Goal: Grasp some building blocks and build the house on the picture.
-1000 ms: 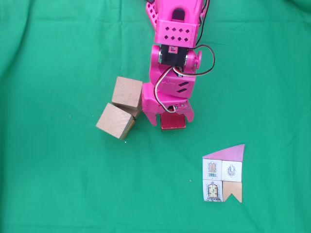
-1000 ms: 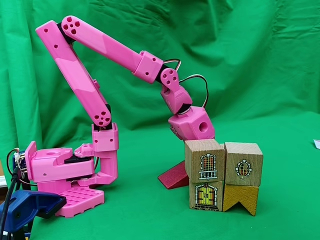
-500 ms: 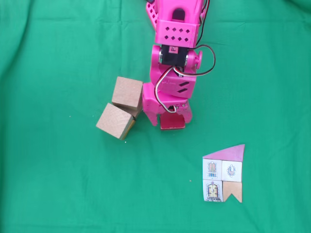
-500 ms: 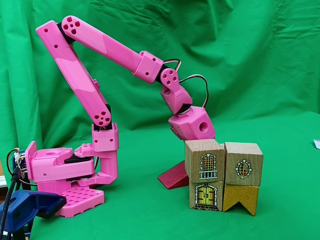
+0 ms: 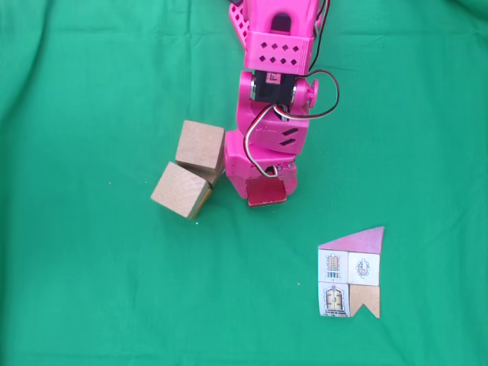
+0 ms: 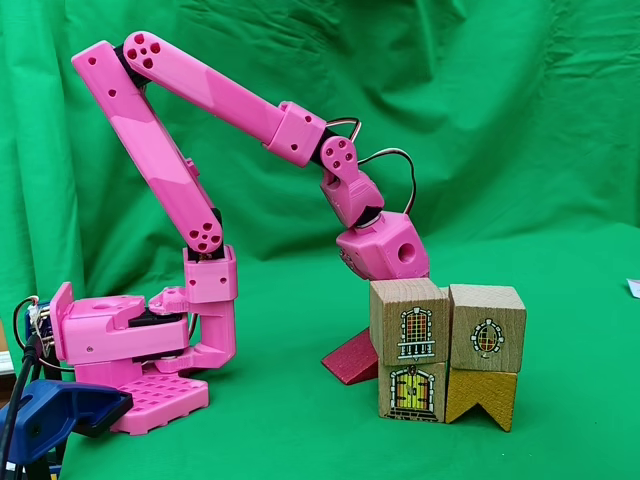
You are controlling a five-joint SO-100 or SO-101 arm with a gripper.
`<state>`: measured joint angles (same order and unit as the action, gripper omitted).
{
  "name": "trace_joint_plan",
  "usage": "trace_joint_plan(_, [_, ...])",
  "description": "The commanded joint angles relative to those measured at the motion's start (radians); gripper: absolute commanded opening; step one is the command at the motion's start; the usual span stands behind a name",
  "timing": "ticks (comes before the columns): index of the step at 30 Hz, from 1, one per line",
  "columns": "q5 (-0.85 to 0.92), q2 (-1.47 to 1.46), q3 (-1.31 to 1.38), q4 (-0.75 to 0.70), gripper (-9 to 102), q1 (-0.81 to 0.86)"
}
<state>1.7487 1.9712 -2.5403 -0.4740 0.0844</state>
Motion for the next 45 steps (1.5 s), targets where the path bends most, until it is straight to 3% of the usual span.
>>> trace_joint_plan(1, [0.002,0.037,0.038,0.011,19,-0.021])
trace_joint_plan(22, [-0.011,0.364,0.038,0.011,20,-0.227])
trace_joint_plan(45, [-0.012,0.664,0.115,0.011,20,-0.16])
